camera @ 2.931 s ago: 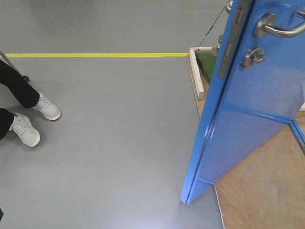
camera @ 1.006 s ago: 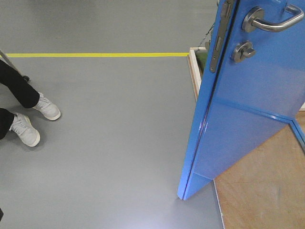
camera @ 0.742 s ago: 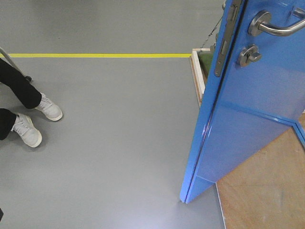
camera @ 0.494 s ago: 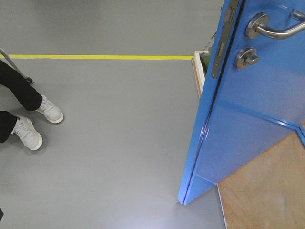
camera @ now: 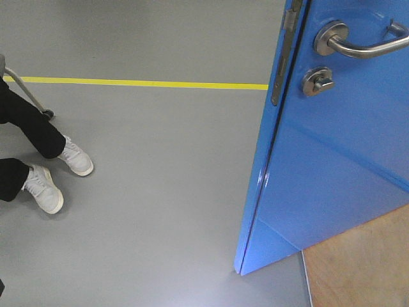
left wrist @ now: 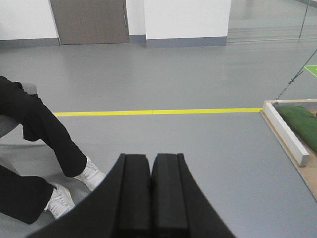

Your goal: Move to blue door and open it

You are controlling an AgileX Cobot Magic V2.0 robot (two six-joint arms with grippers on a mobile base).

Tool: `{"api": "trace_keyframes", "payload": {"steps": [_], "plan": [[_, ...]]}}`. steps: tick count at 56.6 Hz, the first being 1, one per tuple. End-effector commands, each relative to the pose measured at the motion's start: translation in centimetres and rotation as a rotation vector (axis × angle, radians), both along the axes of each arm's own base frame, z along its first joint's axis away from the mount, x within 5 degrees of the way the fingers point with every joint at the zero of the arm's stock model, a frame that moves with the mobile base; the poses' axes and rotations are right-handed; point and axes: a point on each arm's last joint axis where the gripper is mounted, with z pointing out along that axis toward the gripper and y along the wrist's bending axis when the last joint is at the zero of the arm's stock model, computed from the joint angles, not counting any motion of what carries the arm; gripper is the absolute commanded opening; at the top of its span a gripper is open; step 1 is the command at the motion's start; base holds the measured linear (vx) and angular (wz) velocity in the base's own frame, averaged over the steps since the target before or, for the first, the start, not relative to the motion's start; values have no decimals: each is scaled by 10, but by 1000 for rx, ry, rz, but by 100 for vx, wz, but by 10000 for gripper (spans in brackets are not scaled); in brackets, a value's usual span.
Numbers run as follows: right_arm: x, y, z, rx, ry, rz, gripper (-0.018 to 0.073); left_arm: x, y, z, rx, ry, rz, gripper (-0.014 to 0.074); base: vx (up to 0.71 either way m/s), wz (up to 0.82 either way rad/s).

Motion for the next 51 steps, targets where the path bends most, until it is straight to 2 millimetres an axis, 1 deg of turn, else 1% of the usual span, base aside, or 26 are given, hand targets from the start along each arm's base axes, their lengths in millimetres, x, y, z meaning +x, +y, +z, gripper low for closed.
{"api": "trace_keyframes", "payload": {"steps": [1, 24, 51], "plan": [[-7, -3, 20, 15, -115, -36, 12, 0, -1, 17, -10, -122, -11, 73, 24, 10], [-7, -3, 20, 15, -115, -36, 12, 0, -1, 17, -10, -122, -11, 73, 26, 5], [-7, -3, 20, 15, -115, -36, 12, 0, -1, 17, -10, -122, -11, 73, 31, -3]]}}
